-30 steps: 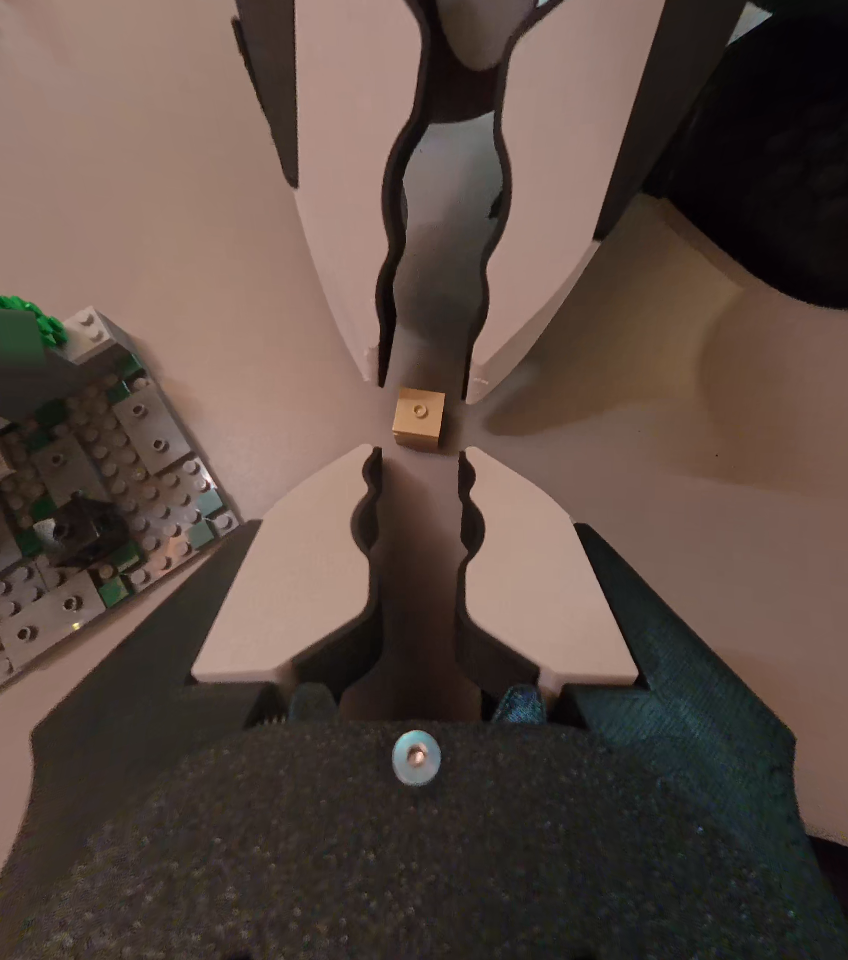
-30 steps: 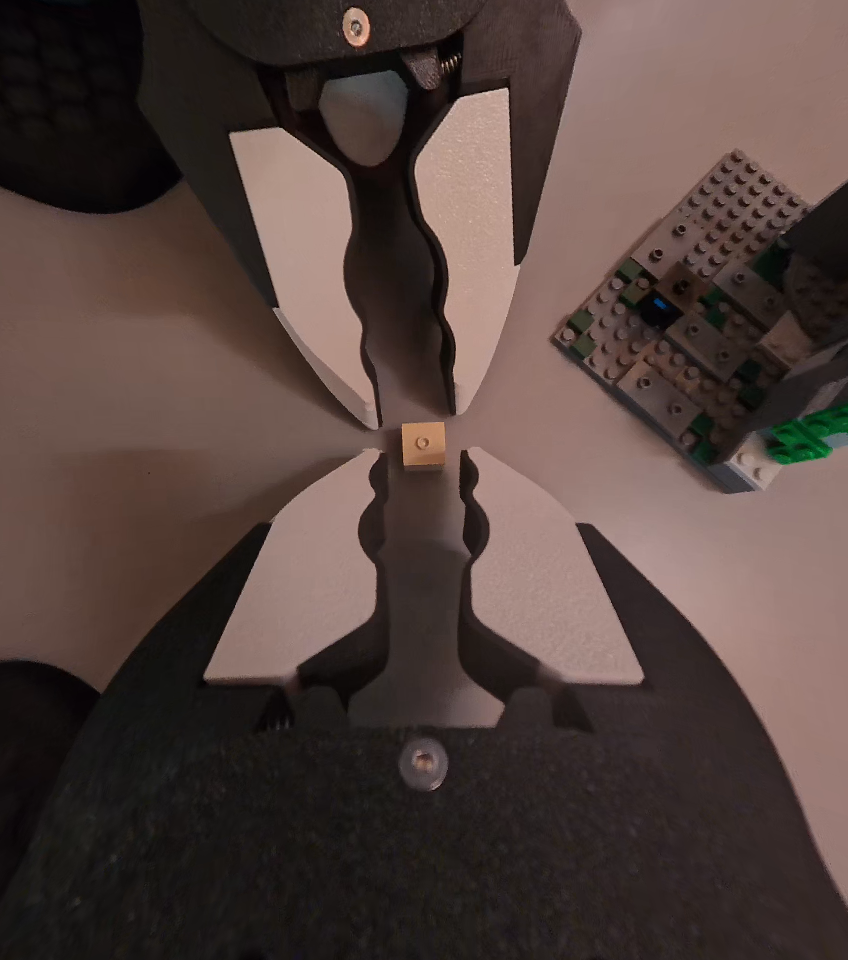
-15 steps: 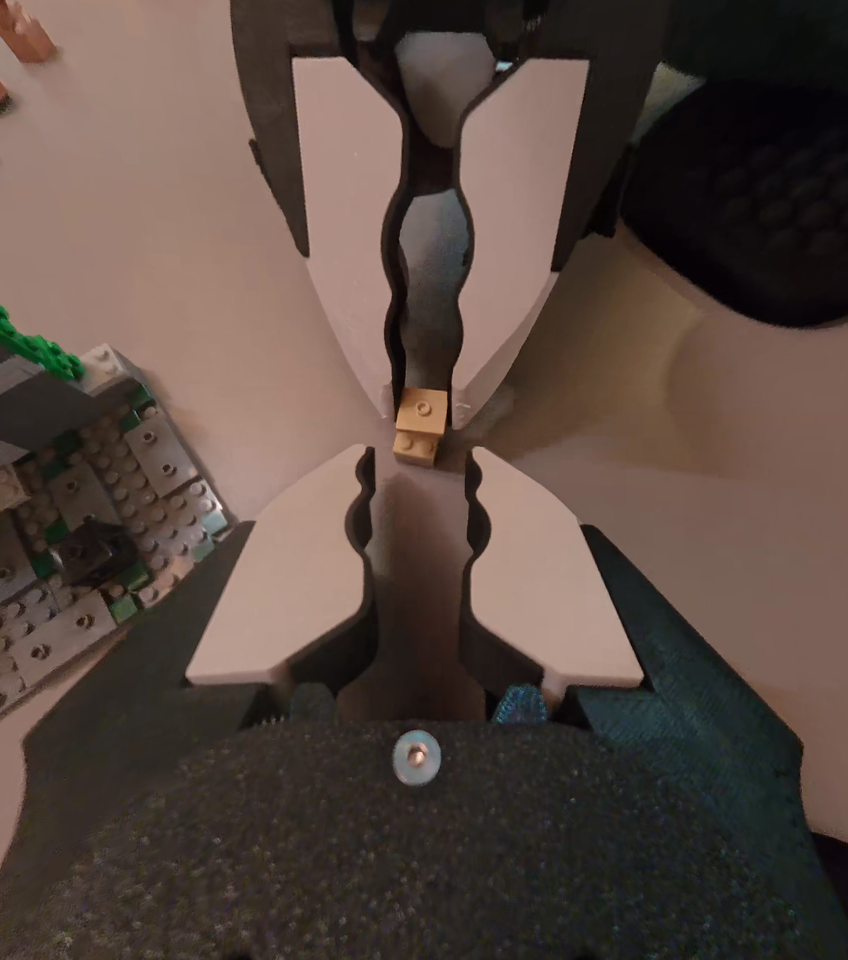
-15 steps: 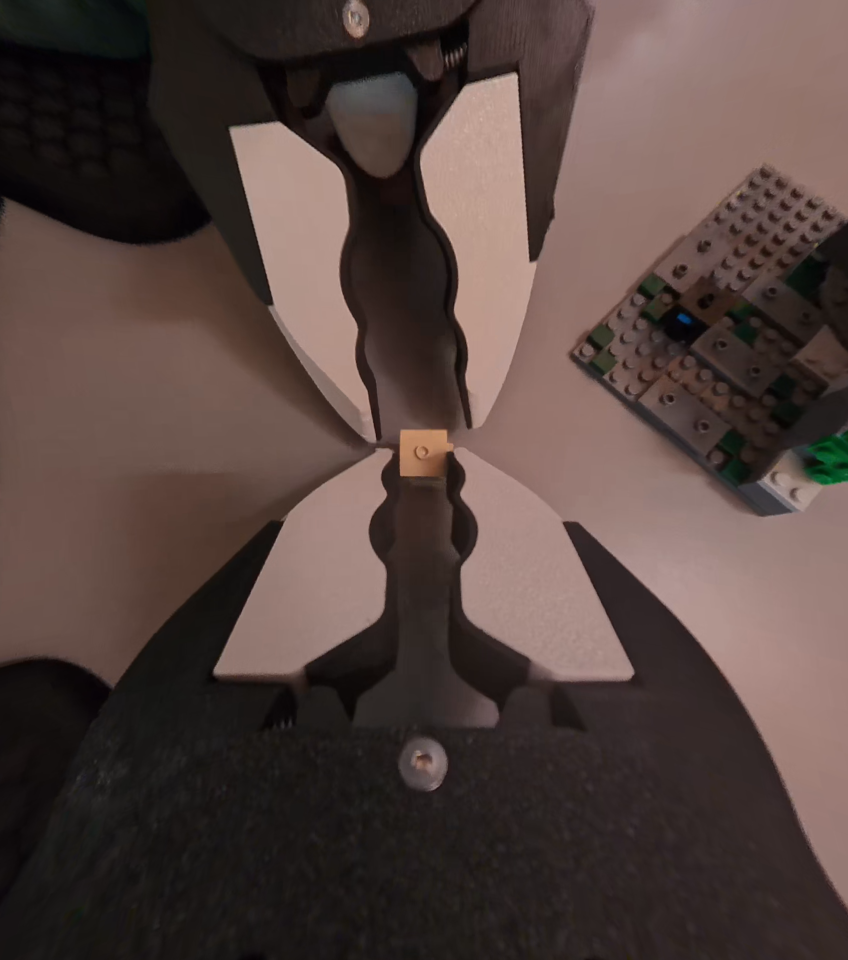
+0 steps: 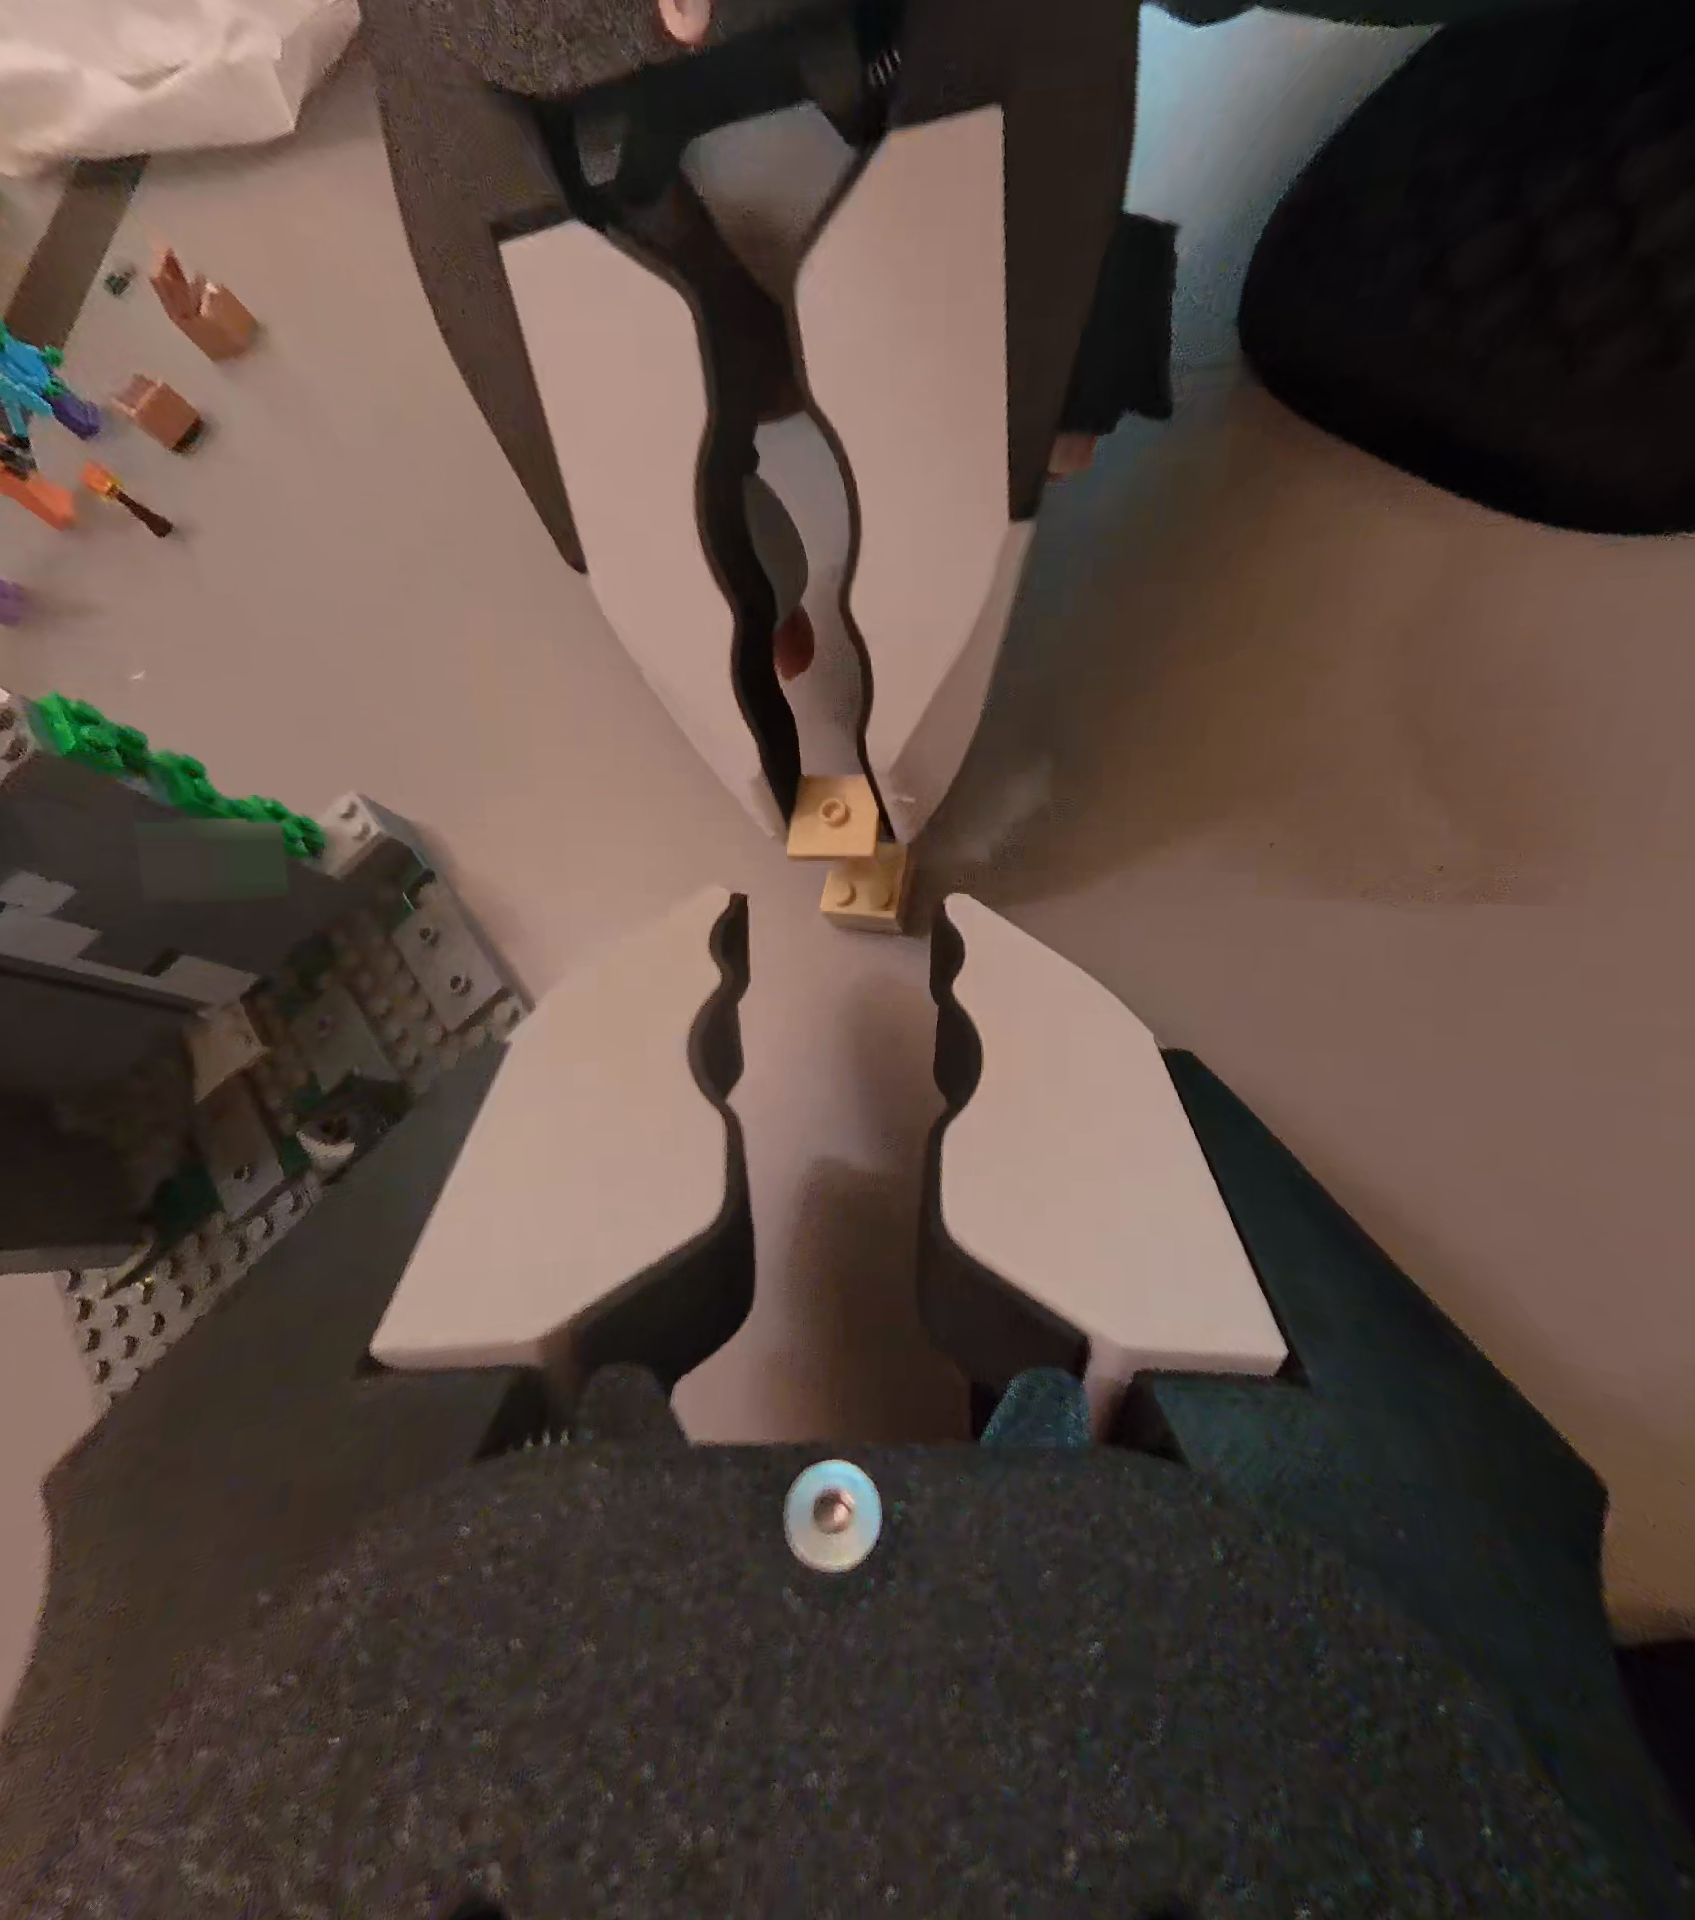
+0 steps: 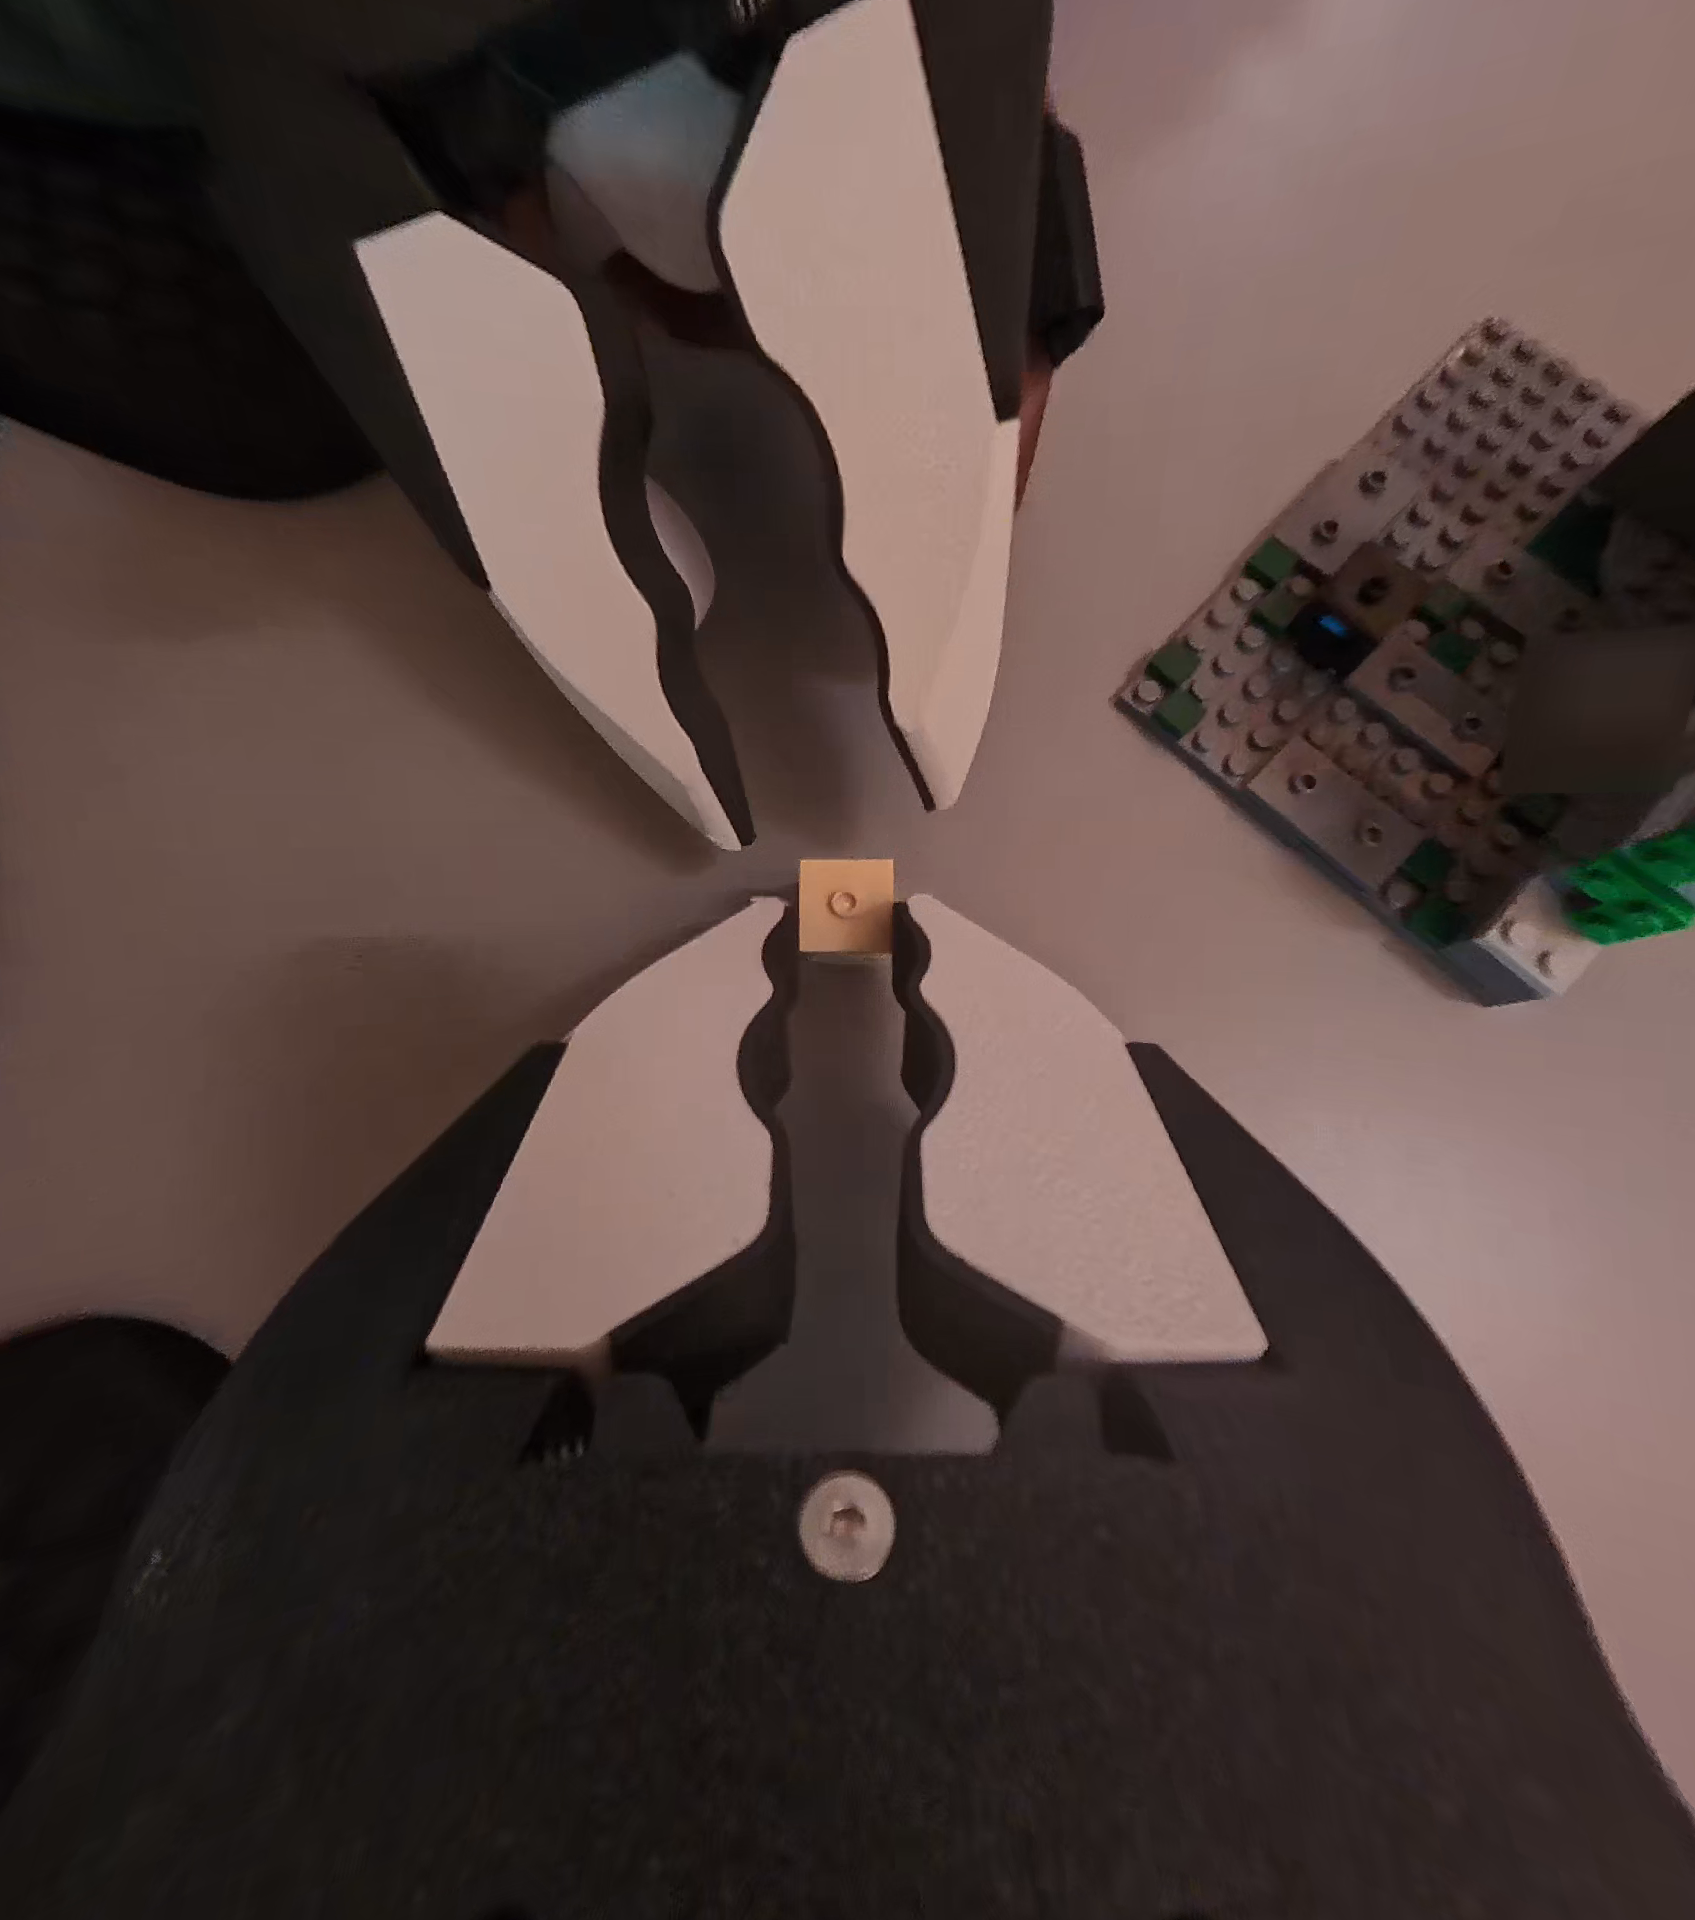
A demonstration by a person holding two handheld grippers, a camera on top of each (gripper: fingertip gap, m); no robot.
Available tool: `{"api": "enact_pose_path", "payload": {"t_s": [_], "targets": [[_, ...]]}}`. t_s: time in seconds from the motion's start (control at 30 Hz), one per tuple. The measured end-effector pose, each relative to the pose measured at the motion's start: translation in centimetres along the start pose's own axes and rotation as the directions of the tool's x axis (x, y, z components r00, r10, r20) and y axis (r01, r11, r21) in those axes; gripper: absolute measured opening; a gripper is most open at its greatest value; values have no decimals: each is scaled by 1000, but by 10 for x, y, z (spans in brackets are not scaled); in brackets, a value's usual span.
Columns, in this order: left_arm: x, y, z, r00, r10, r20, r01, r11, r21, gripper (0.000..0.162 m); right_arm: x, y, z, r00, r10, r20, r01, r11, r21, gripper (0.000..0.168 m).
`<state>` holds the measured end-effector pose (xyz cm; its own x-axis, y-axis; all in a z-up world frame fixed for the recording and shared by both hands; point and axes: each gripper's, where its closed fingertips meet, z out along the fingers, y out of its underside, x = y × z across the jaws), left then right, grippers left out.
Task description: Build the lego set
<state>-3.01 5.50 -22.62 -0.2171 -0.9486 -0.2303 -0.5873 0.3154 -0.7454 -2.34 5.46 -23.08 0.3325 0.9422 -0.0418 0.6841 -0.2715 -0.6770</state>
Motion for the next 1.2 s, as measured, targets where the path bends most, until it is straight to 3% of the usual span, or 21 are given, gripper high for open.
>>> {"api": "enact_pose_path", "payload": {"t_s": [0.27,1.2], "targets": [[-1,5,1,1000,-8,1,8,1000,-18,30,2,5,9,999,-11,-45,8,998,-69,16],[6,8,8,1000,-3,-29,2,999,-38,28,-3,8,8,1000,18,-14,-19,998,-68,22]]}}
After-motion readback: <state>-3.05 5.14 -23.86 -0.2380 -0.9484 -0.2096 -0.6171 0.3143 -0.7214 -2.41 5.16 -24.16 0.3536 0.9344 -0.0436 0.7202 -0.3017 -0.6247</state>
